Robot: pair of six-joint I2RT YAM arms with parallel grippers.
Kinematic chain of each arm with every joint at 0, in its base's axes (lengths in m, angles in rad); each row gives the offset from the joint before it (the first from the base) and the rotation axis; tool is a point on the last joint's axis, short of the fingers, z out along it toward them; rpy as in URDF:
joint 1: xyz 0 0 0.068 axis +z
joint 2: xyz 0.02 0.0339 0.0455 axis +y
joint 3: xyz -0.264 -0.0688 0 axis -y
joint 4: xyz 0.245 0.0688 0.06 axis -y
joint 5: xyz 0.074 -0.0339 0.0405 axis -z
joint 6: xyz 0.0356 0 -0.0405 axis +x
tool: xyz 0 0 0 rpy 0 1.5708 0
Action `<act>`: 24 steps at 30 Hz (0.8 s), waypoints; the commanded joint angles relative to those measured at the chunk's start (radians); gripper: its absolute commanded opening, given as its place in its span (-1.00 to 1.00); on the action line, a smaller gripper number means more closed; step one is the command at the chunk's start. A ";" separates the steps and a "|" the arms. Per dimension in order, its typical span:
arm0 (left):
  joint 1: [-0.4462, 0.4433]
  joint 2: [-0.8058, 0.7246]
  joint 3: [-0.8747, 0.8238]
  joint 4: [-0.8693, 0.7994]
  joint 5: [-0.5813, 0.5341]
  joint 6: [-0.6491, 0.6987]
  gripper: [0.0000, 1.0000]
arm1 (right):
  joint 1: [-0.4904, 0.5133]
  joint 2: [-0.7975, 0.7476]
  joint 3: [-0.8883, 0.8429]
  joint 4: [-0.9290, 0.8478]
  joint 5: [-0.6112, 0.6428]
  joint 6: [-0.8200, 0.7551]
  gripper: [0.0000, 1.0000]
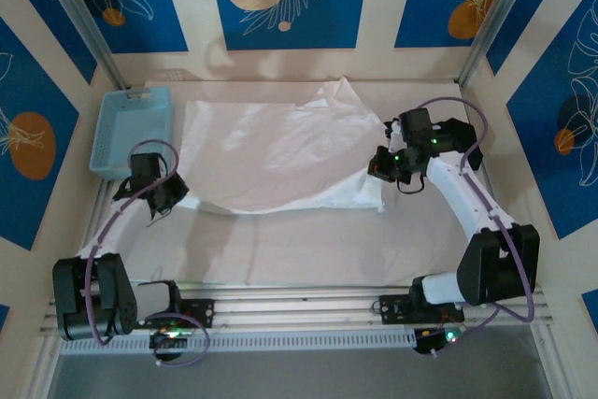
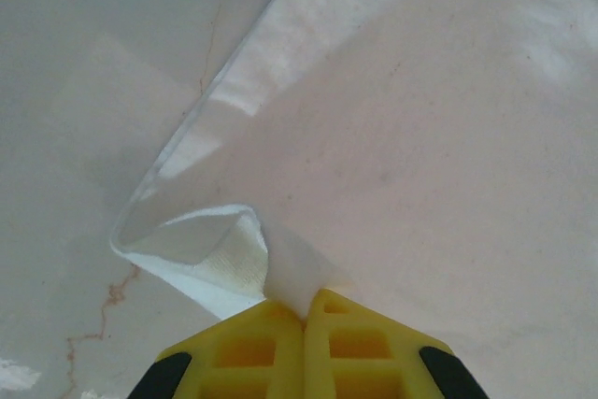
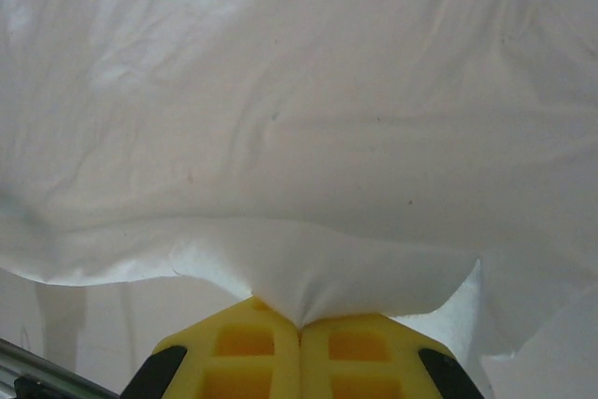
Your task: Fold the inside-out t-shirt
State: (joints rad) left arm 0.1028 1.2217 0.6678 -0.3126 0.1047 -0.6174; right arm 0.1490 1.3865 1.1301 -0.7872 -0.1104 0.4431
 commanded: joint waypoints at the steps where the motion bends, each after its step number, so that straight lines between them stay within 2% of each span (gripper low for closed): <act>1: 0.012 0.019 0.035 0.029 0.008 0.018 -1.00 | -0.007 0.040 0.056 0.021 0.009 -0.034 -1.00; 24: 0.015 0.091 0.072 0.054 -0.020 0.025 -1.00 | 0.040 0.332 0.269 -0.003 0.169 -0.155 -0.94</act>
State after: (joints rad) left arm 0.1040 1.3003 0.7059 -0.2756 0.0967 -0.6022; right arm 0.1864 1.6997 1.3579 -0.7670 0.0296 0.3161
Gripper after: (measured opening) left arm 0.039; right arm 0.041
